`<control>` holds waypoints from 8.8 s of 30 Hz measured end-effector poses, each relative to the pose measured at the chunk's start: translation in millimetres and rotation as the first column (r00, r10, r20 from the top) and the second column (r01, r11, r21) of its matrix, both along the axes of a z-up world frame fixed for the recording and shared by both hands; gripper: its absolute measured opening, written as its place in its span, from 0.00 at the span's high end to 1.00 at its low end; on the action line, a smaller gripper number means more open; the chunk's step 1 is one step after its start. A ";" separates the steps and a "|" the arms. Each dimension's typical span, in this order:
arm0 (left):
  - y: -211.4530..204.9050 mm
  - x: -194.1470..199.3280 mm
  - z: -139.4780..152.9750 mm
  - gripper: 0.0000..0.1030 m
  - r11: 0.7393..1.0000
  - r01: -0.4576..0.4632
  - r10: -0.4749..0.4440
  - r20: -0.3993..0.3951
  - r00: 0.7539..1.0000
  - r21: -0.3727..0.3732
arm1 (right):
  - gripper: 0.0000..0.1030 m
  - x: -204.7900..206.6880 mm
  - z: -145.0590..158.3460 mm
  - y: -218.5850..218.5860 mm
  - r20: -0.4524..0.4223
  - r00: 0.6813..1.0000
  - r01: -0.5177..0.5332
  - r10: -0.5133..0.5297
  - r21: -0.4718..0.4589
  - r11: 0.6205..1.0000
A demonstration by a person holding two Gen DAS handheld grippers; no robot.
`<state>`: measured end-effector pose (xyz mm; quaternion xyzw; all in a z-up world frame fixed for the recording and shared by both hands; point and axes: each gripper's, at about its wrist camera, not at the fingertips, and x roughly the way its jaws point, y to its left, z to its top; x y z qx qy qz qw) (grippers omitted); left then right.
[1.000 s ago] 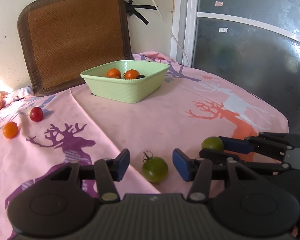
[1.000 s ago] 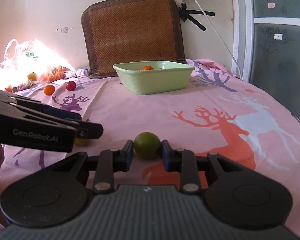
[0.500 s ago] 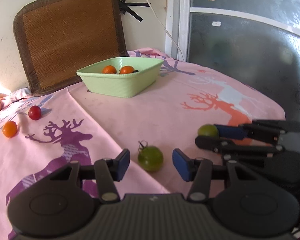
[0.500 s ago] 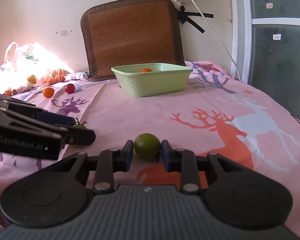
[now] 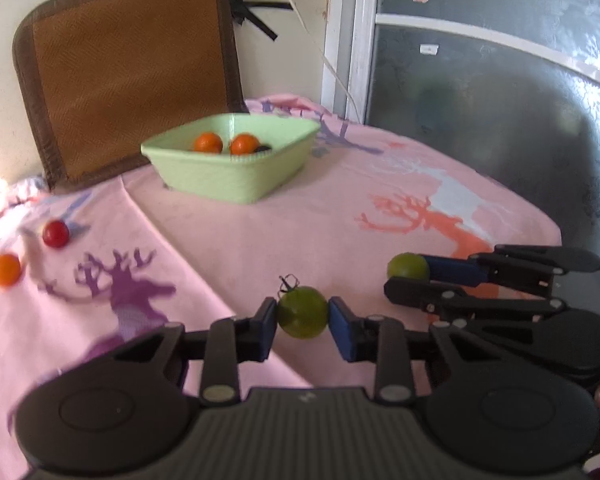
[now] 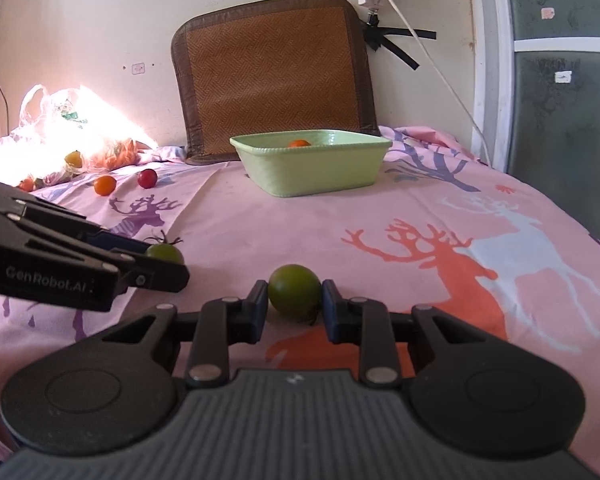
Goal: Organize fruits
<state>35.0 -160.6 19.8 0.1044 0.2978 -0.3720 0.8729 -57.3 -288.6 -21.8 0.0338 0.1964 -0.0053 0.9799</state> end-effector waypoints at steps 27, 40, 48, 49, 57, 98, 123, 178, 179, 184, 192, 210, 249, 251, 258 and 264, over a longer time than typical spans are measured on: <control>-81.1 199.6 13.4 0.72 0.970 -0.238 0.240 -0.056 0.969 0.050 | 0.69 172.8 41.4 -41.9 0.044 0.999 -0.015 0.014 0.004 1.000; -83.0 197.5 11.9 0.71 0.964 -0.258 0.260 -0.029 0.965 0.066 | 0.69 178.2 36.9 -38.7 0.058 0.998 0.003 -0.001 -0.038 0.999; -82.9 188.7 19.1 0.64 0.962 -0.266 0.266 0.004 0.964 0.058 | 0.53 169.8 38.1 -43.9 0.105 0.994 0.004 -0.004 -0.004 1.000; -82.6 186.9 20.5 0.64 0.962 -0.267 0.268 0.008 0.964 0.057 | 0.53 168.6 38.5 -43.6 0.111 0.994 0.006 -0.005 -0.004 1.000; -74.8 169.1 29.7 0.61 0.960 -0.277 0.276 0.031 0.961 0.042 | 0.53 156.9 40.6 -39.8 0.143 0.990 0.013 -0.010 -0.016 1.000; 124.8 93.1 -2.4 0.67 0.926 -0.369 0.366 -0.049 0.929 -0.085 | 0.69 179.1 39.2 82.4 -0.130 0.950 -0.261 0.284 0.170 0.950; 17.6 -21.5 -14.1 0.52 0.993 -0.112 0.109 0.052 0.993 0.043 | 0.56 -1.8 0.3 17.6 -0.021 1.000 -0.021 0.021 0.031 0.999; -26.6 101.9 51.8 0.45 0.971 -0.231 0.233 0.035 0.972 -0.062 | 0.68 88.8 41.2 -35.5 0.047 0.992 0.105 -0.116 0.188 0.976; -21.8 91.0 52.7 0.42 0.971 -0.232 0.235 0.050 0.971 -0.063 | 0.68 78.6 38.3 -33.4 0.033 0.991 0.116 -0.126 0.212 0.970; 6.1 40.3 46.1 0.21 0.959 -0.275 0.279 0.064 0.958 -0.070 | 0.68 39.3 17.7 -27.3 -0.060 0.990 0.142 -0.130 0.312 0.939; 40.4 -11.7 25.3 0.00 0.931 -0.360 0.362 0.027 0.932 -0.069 | 0.67 7.9 9.7 -7.8 -0.108 0.989 0.137 -0.103 0.373 0.918; 55.7 -36.1 14.1 0.00 0.898 -0.440 0.438 0.045 0.898 0.027 | 0.47 -13.0 24.0 27.3 -0.067 0.997 0.064 -0.044 0.334 0.940; 46.0 -34.1 3.4 0.00 0.853 -0.515 0.501 0.146 0.853 0.088 | 0.41 -5.7 12.3 21.6 -0.111 0.992 0.095 -0.059 0.363 0.927; 45.3 -34.0 2.8 0.00 0.854 -0.512 0.497 0.143 0.856 0.091 | 0.41 -5.3 12.1 21.4 -0.113 0.992 0.095 -0.058 0.364 0.927; 42.5 -34.7 2.1 0.00 0.861 -0.500 0.485 0.142 0.863 0.097 | 0.41 -3.1 10.4 20.1 -0.117 0.991 0.107 -0.068 0.368 0.924; 40.9 -32.9 1.1 0.00 0.865 -0.491 0.476 0.143 0.868 0.103 | 0.41 -1.2 9.2 17.9 -0.117 0.990 0.115 -0.077 0.370 0.922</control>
